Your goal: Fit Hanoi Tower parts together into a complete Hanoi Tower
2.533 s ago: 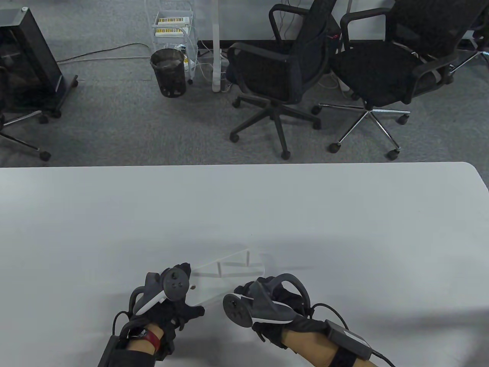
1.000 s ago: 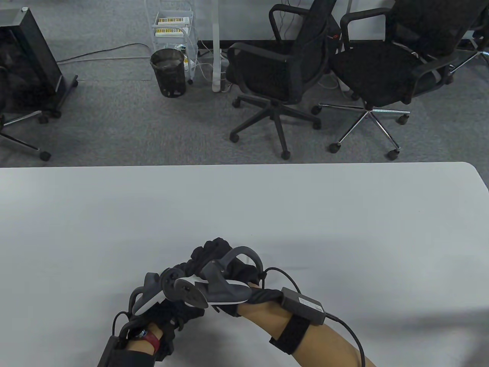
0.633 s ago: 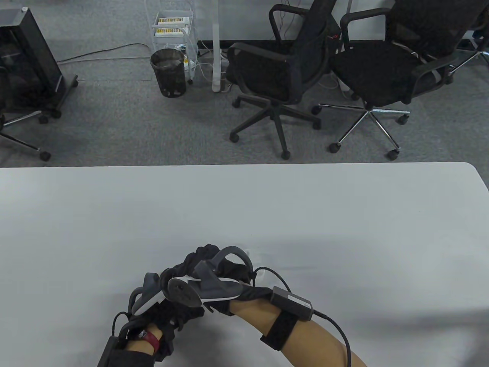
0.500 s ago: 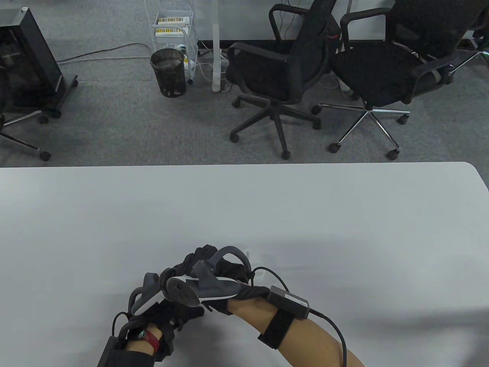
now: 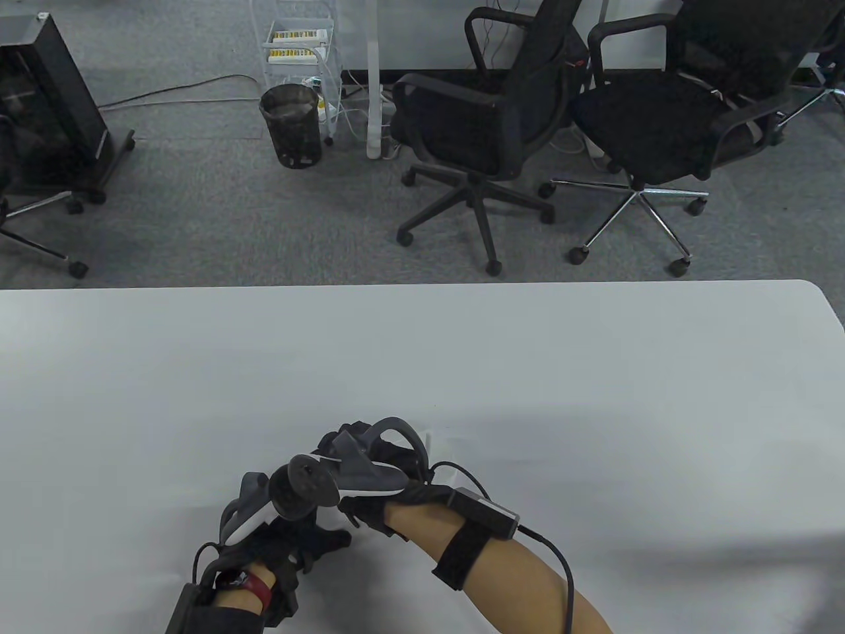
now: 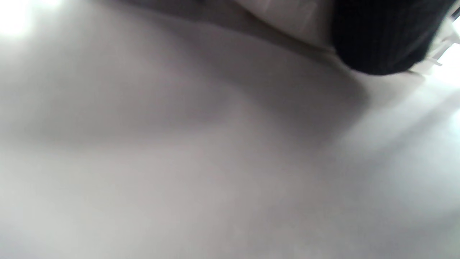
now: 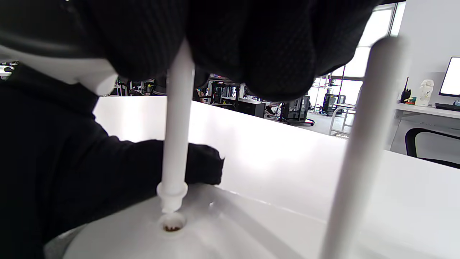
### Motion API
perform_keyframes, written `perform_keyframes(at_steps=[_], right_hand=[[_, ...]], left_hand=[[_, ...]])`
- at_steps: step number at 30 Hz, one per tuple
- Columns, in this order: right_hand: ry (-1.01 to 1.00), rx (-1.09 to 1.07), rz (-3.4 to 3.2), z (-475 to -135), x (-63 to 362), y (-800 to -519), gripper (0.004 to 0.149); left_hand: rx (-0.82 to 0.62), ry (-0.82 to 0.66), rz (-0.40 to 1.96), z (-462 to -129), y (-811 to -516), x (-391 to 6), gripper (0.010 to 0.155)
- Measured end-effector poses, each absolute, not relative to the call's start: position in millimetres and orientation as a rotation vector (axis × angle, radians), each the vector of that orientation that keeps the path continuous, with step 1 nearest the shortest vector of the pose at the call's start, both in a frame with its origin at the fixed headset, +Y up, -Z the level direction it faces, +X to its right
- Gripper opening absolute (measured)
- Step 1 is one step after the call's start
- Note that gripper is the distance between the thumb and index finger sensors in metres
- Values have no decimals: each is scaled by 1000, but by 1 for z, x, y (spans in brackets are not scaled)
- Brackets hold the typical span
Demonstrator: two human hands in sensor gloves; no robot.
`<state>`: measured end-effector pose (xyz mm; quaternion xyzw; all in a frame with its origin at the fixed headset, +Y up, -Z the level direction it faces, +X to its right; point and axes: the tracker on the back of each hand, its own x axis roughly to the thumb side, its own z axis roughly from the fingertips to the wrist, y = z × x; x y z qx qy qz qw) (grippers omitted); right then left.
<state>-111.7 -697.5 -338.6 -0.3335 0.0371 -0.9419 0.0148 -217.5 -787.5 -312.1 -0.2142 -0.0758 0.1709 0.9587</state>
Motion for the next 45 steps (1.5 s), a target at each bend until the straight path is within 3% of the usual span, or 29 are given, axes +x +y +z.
perform_keyframes(at_steps=[21, 33, 34, 35, 39, 42, 45], right_hand=[[290, -1040, -2704, -330, -135, -713, 45], [380, -883, -2683, -338, -156, -734, 46], [291, -901, -2655, -340, -157, -741, 47], [433, -839, -2621, -337, -156, -741, 46], [382, -841, -2675, -339, -159, -746, 46], [347, -874, -2691, -342, -161, -748, 50], [262, -902, -2750, -343, -154, -741, 64]], left_hand=[[-454, -165, 404, -311, -791, -222, 116], [-447, -160, 430, -311, -792, -224, 115], [-449, -158, 420, -311, -793, -224, 115], [-448, -166, 415, -311, -793, -223, 115], [-445, -165, 419, -311, -791, -223, 115], [-444, -165, 419, -311, -791, -223, 115], [-442, -165, 420, -311, -791, -223, 115]])
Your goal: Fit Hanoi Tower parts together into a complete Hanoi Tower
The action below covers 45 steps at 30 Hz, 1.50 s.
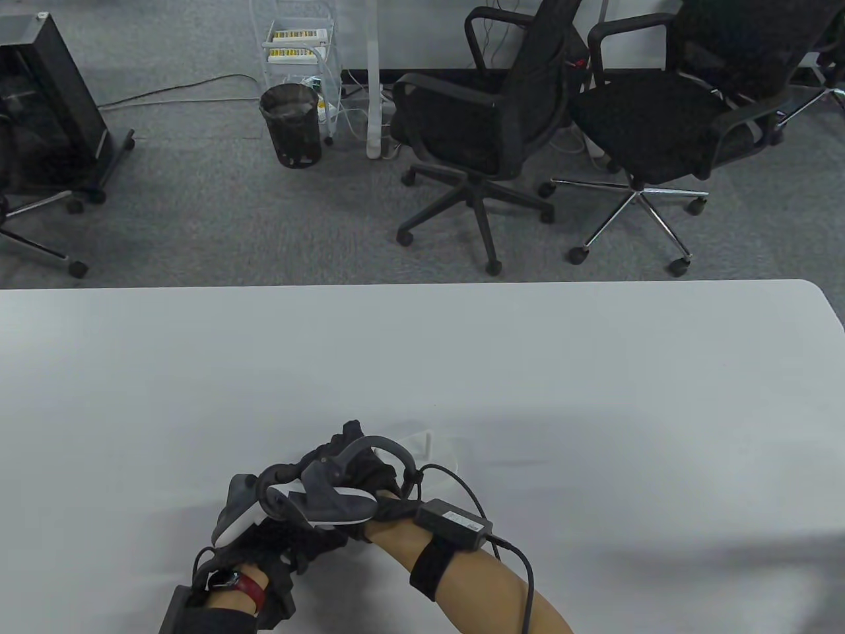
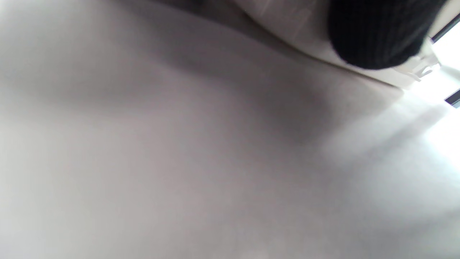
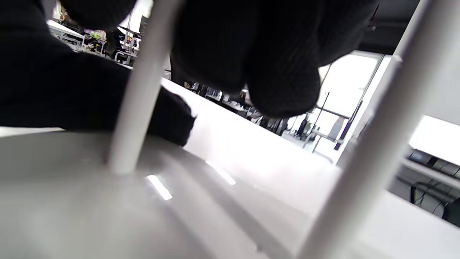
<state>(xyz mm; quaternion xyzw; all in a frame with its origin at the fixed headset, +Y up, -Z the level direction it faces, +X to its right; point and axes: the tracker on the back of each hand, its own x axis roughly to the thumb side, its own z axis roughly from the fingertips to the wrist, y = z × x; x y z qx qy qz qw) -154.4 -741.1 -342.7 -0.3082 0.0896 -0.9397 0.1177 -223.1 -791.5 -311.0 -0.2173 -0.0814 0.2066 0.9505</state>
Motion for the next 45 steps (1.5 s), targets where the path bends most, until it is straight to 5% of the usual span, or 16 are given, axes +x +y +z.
perform_keyframes(at_steps=[4, 14, 15, 17, 26, 35, 45], right_hand=[[240, -906, -2821, -338, -128, -721, 78], [259, -634, -2909, -343, -44, -685, 81], [247, -703, -2876, -305, 20, -628, 81], [255, -656, -2909, -300, 41, -623, 81], [296, -434, -3029, -270, 149, -621, 81], [333, -235, -3065, -248, 211, -638, 81], [299, -161, -3067, -231, 248, -669, 87]], left_hand=[[-436, -164, 425, -312, -791, -224, 115], [-393, -153, 413, -311, -779, -229, 118], [-384, -157, 414, -310, -775, -230, 118], [-344, -159, 425, -309, -765, -233, 118], [-154, -131, 246, -289, -708, -230, 112], [-54, -139, 53, -269, -657, -217, 103], [6, -113, -81, -245, -654, -208, 103]])
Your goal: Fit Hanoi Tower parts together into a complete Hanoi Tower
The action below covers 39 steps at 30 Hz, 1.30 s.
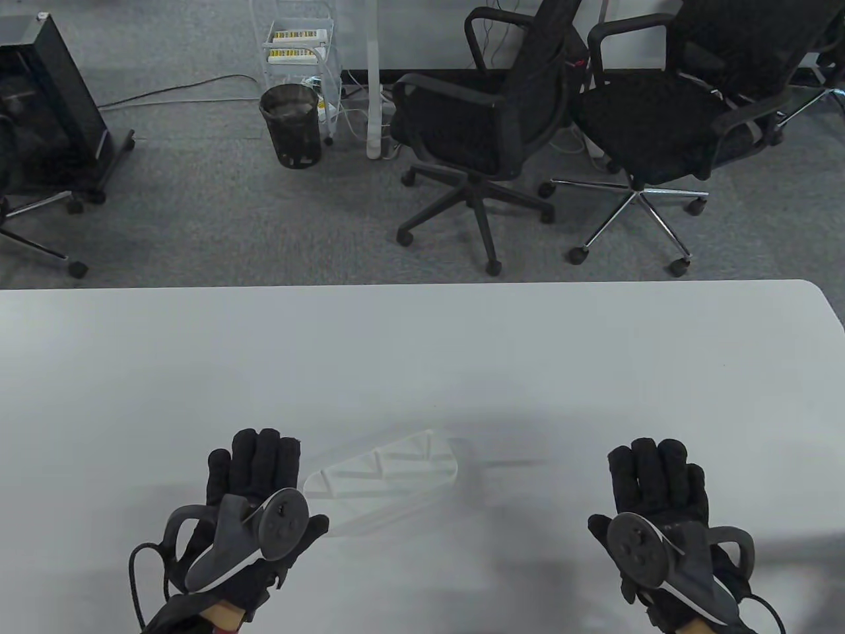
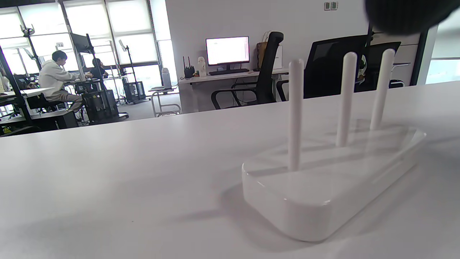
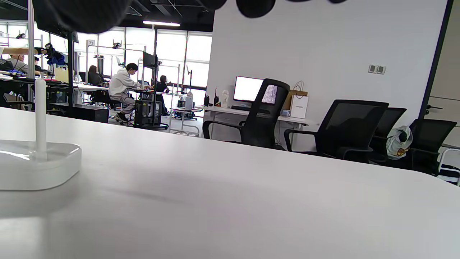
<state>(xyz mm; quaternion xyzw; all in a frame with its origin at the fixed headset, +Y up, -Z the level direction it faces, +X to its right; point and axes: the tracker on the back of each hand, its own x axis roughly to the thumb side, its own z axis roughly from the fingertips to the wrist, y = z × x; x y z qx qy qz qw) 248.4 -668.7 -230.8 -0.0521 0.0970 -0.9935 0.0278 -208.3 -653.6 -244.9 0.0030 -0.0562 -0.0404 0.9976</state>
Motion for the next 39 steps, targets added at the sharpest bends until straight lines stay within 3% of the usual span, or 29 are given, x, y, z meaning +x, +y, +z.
perform_keyframes(at_steps=[3, 5, 6, 7, 10, 13, 21, 25, 39], right_hand=[[333, -111, -3045, -228, 252, -691, 87], [356, -99, -3051, -226, 251, -711, 88], [239, -121, -3078, -228, 250, -713, 89], [24, -104, -3103, -228, 250, -713, 90], [303, -143, -3075, -224, 245, -708, 88], [175, -106, -3076, -225, 242, -708, 89], [249, -43, -3075, -221, 248, -703, 89], [311, 29, -3120, -212, 257, -687, 88], [250, -3, -3143, -214, 259, -687, 89]], left_hand=[[68, -91, -77, -245, -670, -209, 102], [21, -83, -72, -246, -676, -209, 102], [1, -64, -68, -245, -676, -209, 102], [28, -62, -68, -244, -675, -211, 102], [39, -56, -51, -243, -674, -214, 102], [16, -60, -56, -243, -680, -216, 102], [-4, -52, -68, -246, -685, -214, 102], [-8, -48, -58, -245, -686, -214, 102], [-15, -42, -60, -247, -687, -211, 102]])
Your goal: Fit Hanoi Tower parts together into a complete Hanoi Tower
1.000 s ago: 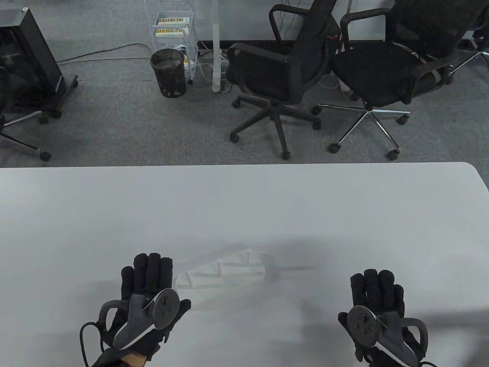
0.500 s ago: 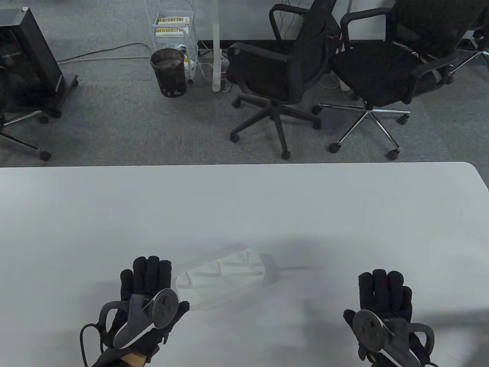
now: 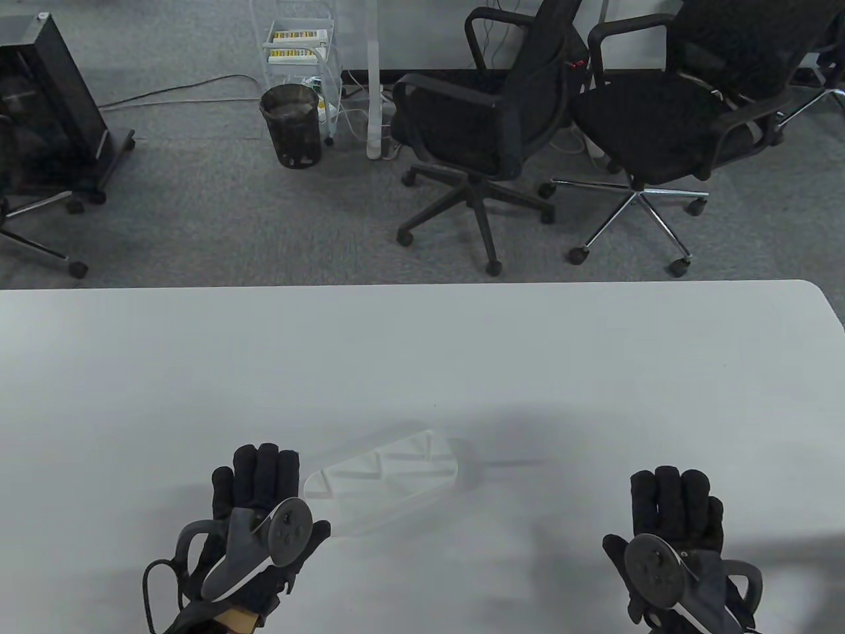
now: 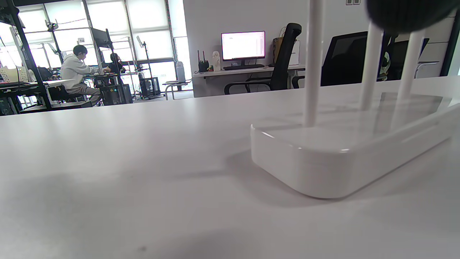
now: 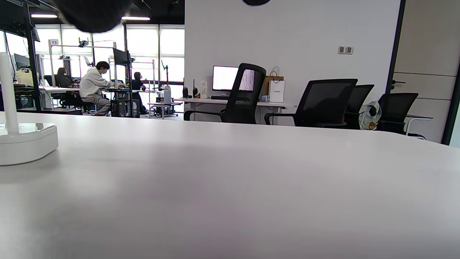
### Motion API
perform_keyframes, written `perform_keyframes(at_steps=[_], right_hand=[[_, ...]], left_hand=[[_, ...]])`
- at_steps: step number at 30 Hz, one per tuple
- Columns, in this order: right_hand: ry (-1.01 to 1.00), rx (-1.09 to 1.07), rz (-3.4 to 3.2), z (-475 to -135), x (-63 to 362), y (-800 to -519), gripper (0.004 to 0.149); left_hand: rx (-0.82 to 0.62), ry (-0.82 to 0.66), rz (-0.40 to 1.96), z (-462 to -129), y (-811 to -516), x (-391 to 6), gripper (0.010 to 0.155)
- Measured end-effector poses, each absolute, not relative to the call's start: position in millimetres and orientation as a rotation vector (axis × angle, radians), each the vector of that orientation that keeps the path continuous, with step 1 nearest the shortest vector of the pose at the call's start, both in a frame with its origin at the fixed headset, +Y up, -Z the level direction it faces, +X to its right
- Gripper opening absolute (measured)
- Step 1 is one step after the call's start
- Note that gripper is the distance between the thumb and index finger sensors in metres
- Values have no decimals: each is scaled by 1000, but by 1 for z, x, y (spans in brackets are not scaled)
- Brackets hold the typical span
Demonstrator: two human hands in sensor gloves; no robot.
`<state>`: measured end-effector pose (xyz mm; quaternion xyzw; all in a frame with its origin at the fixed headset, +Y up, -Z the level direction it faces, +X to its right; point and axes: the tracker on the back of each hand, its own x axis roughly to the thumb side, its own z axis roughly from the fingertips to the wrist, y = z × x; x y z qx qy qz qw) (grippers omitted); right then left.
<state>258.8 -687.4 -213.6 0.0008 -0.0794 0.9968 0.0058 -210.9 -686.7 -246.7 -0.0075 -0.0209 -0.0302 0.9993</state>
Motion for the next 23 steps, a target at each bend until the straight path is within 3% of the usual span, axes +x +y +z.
perform_keyframes(at_steps=[23], right_hand=[[-178, 104, 3137, -215, 245, -689, 88]], left_hand=[[-42, -40, -42, -248, -690, -213, 102]])
